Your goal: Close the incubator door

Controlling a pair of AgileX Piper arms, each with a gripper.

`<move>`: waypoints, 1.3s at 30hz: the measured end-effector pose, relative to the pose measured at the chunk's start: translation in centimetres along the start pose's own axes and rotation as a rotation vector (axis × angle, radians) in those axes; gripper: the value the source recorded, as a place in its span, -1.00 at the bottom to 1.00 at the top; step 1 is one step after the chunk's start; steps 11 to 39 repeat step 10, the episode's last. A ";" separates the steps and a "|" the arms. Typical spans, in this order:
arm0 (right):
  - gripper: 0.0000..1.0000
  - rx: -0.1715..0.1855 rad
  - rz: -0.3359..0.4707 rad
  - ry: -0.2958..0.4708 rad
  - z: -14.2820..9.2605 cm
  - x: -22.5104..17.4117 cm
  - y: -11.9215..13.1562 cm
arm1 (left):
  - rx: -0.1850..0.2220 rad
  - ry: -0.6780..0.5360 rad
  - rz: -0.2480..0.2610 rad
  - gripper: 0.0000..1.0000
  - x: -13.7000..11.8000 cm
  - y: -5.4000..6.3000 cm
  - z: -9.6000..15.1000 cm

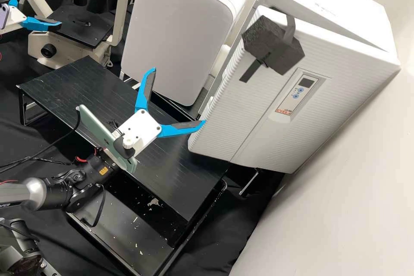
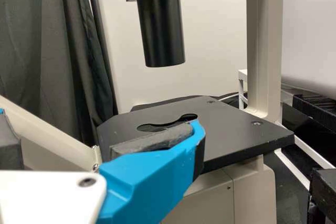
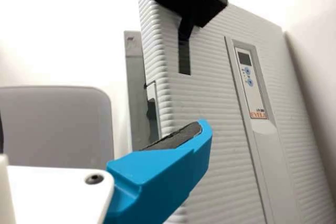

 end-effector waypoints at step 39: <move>1.00 0.046 -0.012 -0.049 0.3 -0.7 -1.5 | 0.000 0.000 0.000 1.00 0.0 0.0 0.0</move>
